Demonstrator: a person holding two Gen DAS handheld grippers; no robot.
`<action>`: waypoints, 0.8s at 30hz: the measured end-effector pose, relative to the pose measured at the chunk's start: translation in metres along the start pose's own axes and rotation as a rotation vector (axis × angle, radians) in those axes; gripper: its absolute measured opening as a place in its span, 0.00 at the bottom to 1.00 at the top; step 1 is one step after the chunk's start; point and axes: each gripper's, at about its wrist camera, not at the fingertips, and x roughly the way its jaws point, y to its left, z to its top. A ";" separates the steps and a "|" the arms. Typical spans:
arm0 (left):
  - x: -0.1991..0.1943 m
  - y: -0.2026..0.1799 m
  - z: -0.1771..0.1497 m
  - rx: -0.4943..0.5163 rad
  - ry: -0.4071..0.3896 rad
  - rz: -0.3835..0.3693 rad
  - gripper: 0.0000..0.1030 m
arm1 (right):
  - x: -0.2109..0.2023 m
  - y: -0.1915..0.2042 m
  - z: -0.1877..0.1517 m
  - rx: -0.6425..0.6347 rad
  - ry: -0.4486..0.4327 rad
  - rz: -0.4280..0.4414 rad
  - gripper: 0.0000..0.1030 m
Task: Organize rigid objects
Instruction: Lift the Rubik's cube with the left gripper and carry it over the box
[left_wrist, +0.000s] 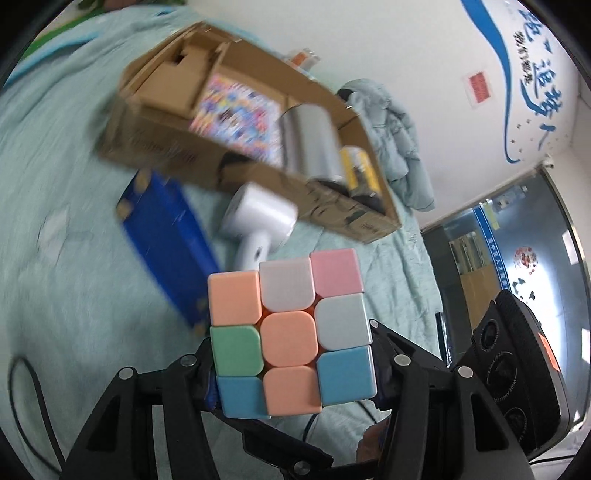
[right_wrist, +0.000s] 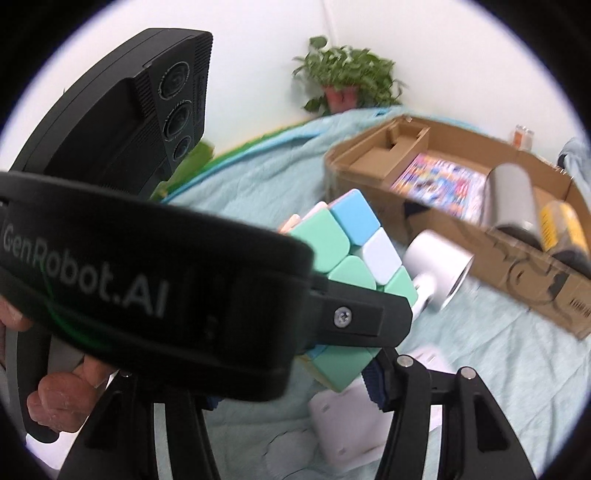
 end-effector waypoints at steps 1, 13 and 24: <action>0.000 -0.005 0.006 0.016 -0.005 -0.002 0.53 | -0.002 -0.003 0.004 -0.002 -0.012 -0.007 0.55; 0.003 -0.055 0.100 0.190 -0.025 0.009 0.53 | -0.008 -0.055 0.065 0.010 -0.095 -0.042 0.56; 0.035 -0.041 0.171 0.177 -0.027 0.091 0.53 | 0.014 -0.092 0.085 0.084 -0.033 0.002 0.56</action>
